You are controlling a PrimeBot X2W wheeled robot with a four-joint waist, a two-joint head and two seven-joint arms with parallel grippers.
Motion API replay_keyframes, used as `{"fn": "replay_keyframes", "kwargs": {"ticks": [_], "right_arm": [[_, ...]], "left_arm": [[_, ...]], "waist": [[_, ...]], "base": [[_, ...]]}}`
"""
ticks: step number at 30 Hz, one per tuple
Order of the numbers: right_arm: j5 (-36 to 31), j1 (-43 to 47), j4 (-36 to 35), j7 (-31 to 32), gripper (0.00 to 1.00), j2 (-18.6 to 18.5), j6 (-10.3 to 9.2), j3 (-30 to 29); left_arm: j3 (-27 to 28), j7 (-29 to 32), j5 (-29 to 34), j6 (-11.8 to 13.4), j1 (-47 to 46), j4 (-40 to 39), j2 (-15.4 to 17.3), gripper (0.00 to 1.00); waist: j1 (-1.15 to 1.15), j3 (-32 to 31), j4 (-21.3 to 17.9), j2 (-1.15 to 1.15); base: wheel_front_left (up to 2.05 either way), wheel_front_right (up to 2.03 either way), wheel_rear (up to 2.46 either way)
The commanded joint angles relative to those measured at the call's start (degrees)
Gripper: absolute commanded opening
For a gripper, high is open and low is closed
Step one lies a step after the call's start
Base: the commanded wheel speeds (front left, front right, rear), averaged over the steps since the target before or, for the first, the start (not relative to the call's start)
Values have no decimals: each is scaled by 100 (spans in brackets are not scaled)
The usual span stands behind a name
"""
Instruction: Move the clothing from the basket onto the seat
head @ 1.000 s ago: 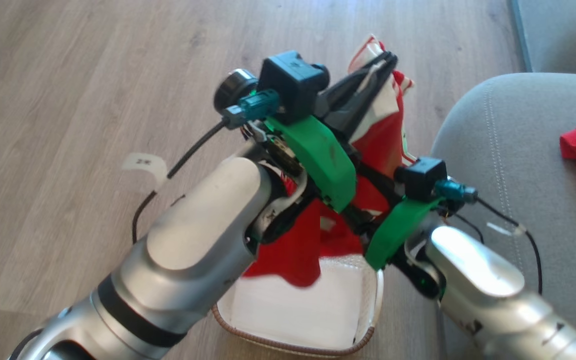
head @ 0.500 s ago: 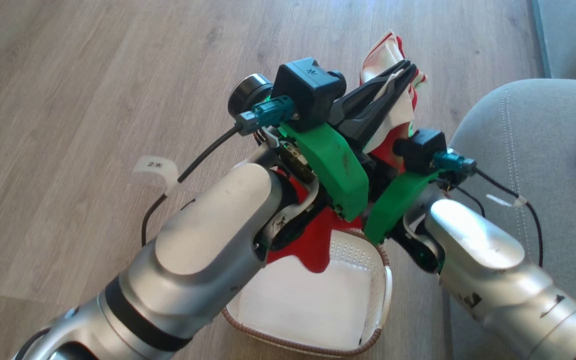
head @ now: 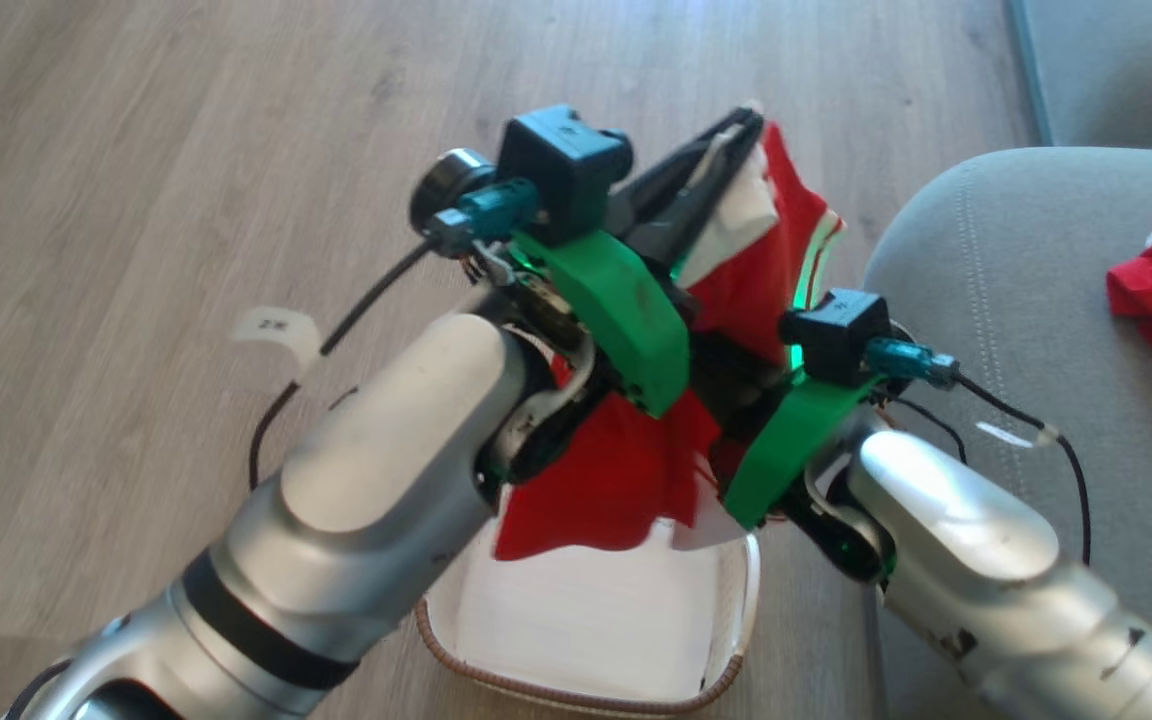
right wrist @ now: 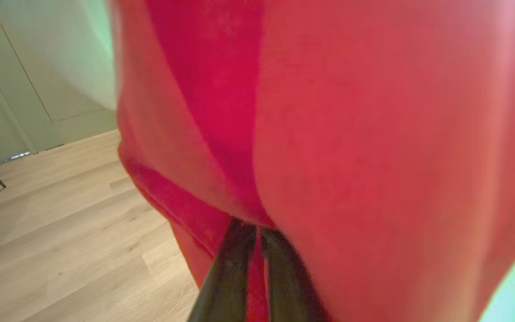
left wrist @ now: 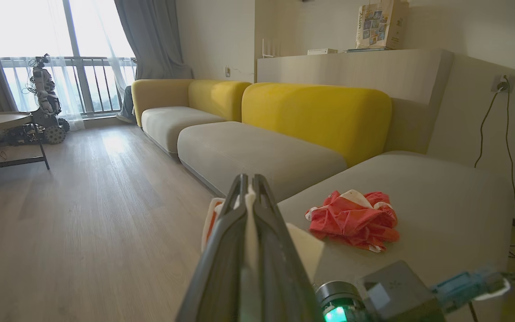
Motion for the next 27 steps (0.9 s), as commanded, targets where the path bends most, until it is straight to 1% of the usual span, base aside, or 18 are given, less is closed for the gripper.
{"fn": "replay_keyframes", "kwargs": {"ticks": [1,10,15,18,19,20,21,22,23,27], "right_arm": [[28,36,-273,-38,0,-9,-1,-116],[-201,874,-1247,-38,0,-234,-1,-902],[-392,1263,-1740,-38,0,-325,-1,-1486],[-552,1493,-2046,-38,0,-346,-1,-1884],[-607,1568,-2133,-38,0,-354,-1,-1998],[-652,1640,-2215,-38,0,-357,-1,-2115],[-689,1708,-2294,-38,0,-360,-1,-2233],[-731,1770,-2369,-38,0,-368,-1,-2349],[-773,1829,-2439,-38,0,-379,-1,-2456],[-910,2015,-2701,-38,0,-444,-1,-2853]], "left_arm": [[297,-74,-46,40,-231,-123,143,0],[420,-208,-78,168,46,40,427,0],[414,-226,-105,226,272,-28,568,0],[322,-227,-128,137,392,-175,621,0],[309,-243,-136,130,439,-220,636,15],[288,-259,-132,127,488,-263,655,35],[263,-268,-137,119,542,-306,670,59],[248,-282,-148,122,600,-349,680,98],[234,-298,-155,125,656,-392,693,100],[163,-382,-177,88,850,-579,742,100]], "waist": [[0,-35,-51,0],[0,-151,-249,0],[0,-132,-393,0],[0,-114,-484,0],[0,-114,-520,0],[0,-117,-556,0],[0,-119,-592,0],[0,-120,-629,0],[0,-120,-671,0],[0,-118,-858,0]], "base": [[0,0,0],[0,0,0],[0,0,0],[0,0,0],[0,0,0],[0,0,0],[0,0,0],[0,0,0],[0,0,0],[0,0,0]]}}
